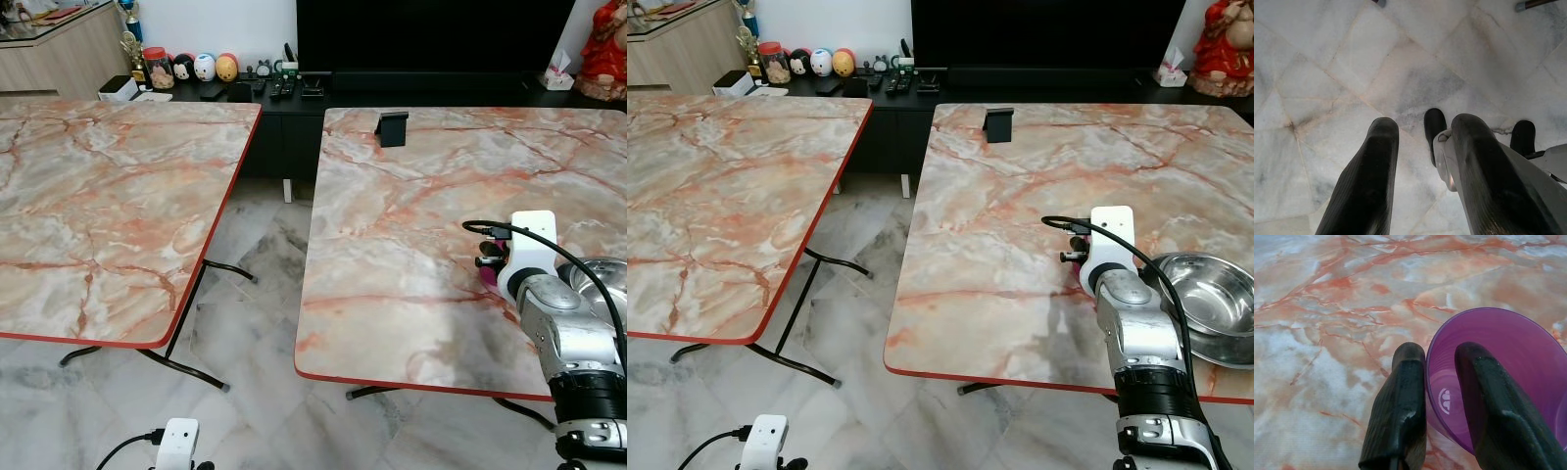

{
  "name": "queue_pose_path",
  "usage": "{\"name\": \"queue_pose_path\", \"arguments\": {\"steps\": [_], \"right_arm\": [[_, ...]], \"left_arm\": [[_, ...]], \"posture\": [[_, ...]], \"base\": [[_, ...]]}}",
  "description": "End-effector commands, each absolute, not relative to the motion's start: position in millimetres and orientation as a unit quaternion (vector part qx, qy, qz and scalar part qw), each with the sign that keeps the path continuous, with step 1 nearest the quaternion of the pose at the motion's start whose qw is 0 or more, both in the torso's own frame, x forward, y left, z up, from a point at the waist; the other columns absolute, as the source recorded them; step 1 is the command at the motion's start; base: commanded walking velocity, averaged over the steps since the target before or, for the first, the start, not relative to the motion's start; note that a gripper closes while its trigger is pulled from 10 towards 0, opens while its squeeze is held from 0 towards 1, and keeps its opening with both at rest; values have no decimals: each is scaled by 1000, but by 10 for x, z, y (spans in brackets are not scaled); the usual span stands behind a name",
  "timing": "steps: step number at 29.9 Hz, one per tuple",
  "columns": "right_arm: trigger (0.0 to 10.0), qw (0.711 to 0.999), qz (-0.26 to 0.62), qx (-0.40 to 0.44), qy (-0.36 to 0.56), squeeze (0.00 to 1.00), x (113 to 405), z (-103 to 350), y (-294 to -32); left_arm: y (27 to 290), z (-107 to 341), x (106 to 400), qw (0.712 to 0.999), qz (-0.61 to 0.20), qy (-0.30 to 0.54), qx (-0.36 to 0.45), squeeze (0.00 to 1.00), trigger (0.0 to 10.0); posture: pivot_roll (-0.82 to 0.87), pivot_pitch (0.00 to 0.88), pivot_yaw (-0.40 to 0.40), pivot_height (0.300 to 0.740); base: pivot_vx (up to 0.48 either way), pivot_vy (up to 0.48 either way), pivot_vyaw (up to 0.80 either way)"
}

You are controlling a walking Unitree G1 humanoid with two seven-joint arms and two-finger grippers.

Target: Setting the table

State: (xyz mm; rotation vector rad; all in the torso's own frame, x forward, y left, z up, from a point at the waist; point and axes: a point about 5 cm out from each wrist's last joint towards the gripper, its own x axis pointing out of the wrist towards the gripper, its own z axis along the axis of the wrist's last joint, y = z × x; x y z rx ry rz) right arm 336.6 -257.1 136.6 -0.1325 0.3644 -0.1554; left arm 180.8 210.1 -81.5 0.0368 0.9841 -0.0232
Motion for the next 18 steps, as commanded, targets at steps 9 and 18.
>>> {"name": "queue_pose_path", "arguments": {"steps": [9, 18], "right_arm": [[10000, 981, -78, -53, 172, 992, 3402, 1403, -2548], [10000, 980, -84, -61, 169, 0, 3409, 1416, -2559]], "left_arm": [[2134, -834, 1756, 875, -14, 484, 24, 0, 10000], [2132, -834, 1756, 875, -15, 483, 25, 0, 10000]], "posture": [[-40, 0, 37, 736], [-41, 0, 36, 736]], "base": [[0, 0, 0], [0, 0, 0]]}}
